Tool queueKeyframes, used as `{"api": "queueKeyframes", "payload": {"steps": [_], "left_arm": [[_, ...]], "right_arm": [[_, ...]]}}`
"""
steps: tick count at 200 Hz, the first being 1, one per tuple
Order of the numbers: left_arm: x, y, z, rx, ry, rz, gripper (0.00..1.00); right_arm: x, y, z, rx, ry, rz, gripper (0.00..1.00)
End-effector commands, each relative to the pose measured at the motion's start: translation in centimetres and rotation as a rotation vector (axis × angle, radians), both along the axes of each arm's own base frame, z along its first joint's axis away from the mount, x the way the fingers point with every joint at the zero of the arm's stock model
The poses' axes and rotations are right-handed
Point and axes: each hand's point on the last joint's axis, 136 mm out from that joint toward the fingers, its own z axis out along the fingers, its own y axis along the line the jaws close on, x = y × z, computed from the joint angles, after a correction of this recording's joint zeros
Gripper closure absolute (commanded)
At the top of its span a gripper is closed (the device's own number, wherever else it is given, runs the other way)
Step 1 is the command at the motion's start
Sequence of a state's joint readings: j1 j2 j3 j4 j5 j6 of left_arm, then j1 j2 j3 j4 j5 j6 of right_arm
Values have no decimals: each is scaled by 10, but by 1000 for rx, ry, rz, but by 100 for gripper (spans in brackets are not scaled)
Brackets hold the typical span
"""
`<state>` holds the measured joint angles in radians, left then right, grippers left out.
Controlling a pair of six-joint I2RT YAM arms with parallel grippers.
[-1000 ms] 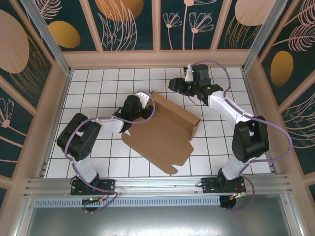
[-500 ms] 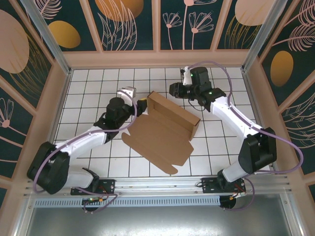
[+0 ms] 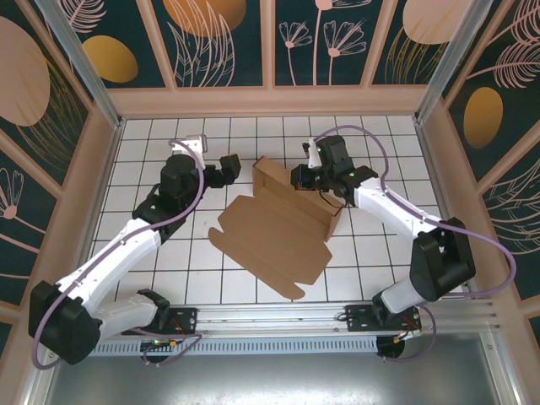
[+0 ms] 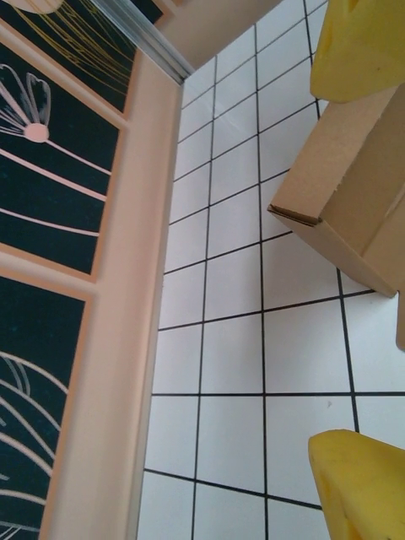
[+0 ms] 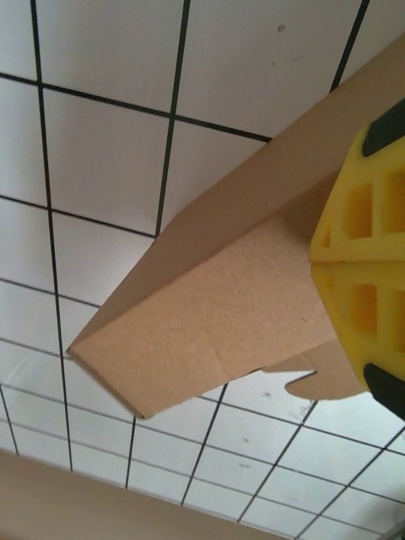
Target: Fold the paper box
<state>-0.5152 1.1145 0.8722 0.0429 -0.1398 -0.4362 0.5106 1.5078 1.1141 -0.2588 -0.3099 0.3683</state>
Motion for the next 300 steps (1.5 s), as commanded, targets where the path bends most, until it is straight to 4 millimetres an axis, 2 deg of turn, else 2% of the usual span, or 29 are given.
{"api": "queueKeyframes", "payload": {"steps": [1, 30, 52, 75, 95, 105, 110, 115, 128, 139, 159, 162, 170, 179, 188, 214, 248, 257, 274, 288, 300], "left_arm": [[-12, 16, 17, -58, -48, 53, 1], [-15, 34, 29, -65, -59, 139, 1], [-21, 36, 48, -89, -95, 134, 1], [-27, 56, 71, -101, -136, 220, 1], [-36, 76, 96, -110, -186, 297, 1], [-39, 81, 98, -104, -191, 319, 1], [-39, 83, 98, -102, -190, 328, 1], [-41, 86, 111, -117, -210, 336, 1], [-40, 85, 107, -101, -198, 335, 1], [-36, 83, 98, -78, -178, 334, 1], [-30, 79, 87, -57, -157, 328, 1], [-28, 78, 76, -44, -140, 328, 1], [-27, 76, 70, -45, -132, 323, 1], [-25, 73, 65, -45, -130, 315, 1], [-23, 71, 61, -44, -125, 308, 1], [-23, 72, 56, -43, -127, 314, 1], [-28, 82, 60, -37, -149, 353, 1], [-29, 85, 61, -38, -154, 363, 1], [-31, 88, 63, -41, -161, 372, 1], [-32, 89, 64, -43, -164, 377, 1], [-33, 91, 65, -43, -167, 383, 1]], "right_arm": [[13, -14, -14, -66, 14, -62, 100], [32, -33, -24, -45, 49, -108, 100], [45, -46, -39, -51, 81, -144, 100], [56, -65, -56, -51, 110, -230, 100], [52, -81, -75, -23, 151, -310, 98], [42, -79, -87, 0, 187, -315, 96], [35, -76, -95, 13, 212, -308, 94], [28, -71, -101, 18, 233, -290, 91], [9, -54, -112, -5, 261, -213, 84], [2, -49, -110, -70, 231, -178, 78], [7, -53, -90, -183, 124, -147, 56], [10, -53, -86, -192, 111, -143, 52], [14, -51, -78, -208, 86, -115, 41], [15, -44, -75, -210, 81, -63, 29], [15, -37, -78, -215, 99, -11, 25], [7, -12, -101, -242, 148, 151, 23], [-7, 4, -134, -279, 216, 255, 22], [-5, 2, -143, -316, 220, 238, 24], [7, -6, -153, -370, 219, 161, 32], [22, -20, -153, -381, 212, 40, 41], [34, -34, -147, -323, 225, -88, 47]]}}
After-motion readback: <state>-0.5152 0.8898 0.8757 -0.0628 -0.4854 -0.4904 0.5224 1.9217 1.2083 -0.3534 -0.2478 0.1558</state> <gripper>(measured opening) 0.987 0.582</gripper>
